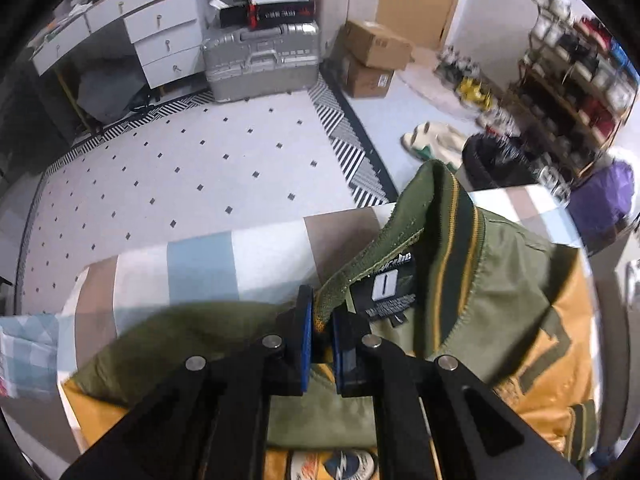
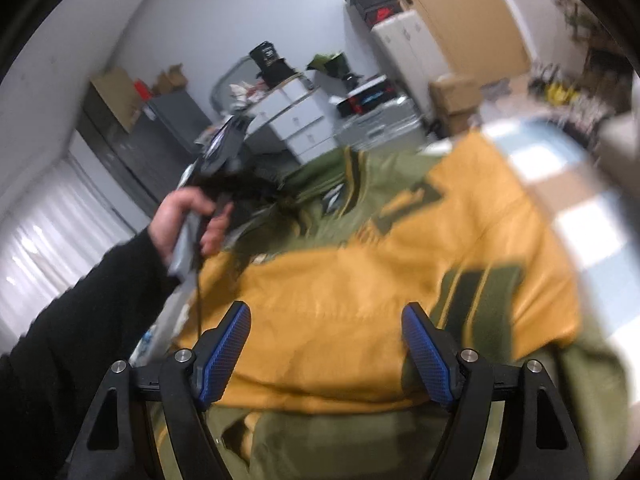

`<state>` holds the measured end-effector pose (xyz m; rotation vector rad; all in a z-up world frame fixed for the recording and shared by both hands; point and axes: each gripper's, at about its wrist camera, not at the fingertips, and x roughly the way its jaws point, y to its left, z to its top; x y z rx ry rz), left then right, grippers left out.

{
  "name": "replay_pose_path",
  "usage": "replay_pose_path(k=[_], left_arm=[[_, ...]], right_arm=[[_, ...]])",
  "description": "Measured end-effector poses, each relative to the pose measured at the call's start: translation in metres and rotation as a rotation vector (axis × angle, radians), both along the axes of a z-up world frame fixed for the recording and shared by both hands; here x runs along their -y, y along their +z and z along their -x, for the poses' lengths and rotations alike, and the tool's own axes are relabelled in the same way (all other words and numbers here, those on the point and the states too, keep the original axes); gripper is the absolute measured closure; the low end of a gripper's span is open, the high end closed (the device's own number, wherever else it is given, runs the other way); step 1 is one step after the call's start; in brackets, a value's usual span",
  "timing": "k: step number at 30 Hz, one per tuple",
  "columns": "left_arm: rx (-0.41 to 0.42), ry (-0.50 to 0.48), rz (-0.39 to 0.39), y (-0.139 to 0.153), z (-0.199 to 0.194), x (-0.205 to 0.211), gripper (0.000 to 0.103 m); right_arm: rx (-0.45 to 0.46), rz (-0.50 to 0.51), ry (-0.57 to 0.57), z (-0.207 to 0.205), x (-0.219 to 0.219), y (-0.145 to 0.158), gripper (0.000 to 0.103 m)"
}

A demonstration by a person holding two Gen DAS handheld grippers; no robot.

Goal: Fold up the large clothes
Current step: 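Grasp the green ribbed collar of the jacket with the left gripper, then grasp the collar beside the left gripper with the right gripper while the left holds it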

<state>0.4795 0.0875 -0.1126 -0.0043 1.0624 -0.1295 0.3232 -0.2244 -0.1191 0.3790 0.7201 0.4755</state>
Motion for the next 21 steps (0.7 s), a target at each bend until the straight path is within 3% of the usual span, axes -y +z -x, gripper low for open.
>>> replay_pose_path(k=[3,5,7,9,13,17,21], left_arm=[[0.004,-0.013,0.025,-0.002,0.006,-0.003,0.099],[0.022,-0.012,0.032,-0.001,0.011,-0.004,0.099],[0.025,-0.007,0.043,-0.001,0.011,-0.001,0.099],[0.023,-0.003,0.068,-0.003,0.012,-0.002,0.099],[0.017,0.017,0.132,-0.006,0.013,-0.006,0.099],[0.020,0.005,0.135,-0.007,0.012,-0.004,0.099],[0.045,-0.015,0.123,-0.006,0.017,-0.003,0.099]], right_arm=[[0.038,0.041,0.051,-0.022,-0.009,0.046,0.023],[0.096,0.178,0.070,-0.052,-0.031,0.070,0.023],[0.084,0.260,0.080,-0.090,-0.051,0.075,0.019],[0.008,0.315,0.022,-0.133,-0.066,0.071,0.018],[-0.064,0.454,0.105,-0.214,-0.107,0.048,0.021],[-0.055,0.678,0.197,-0.245,-0.149,0.012,0.019],[-0.057,0.794,0.242,-0.257,-0.168,-0.014,0.021]])
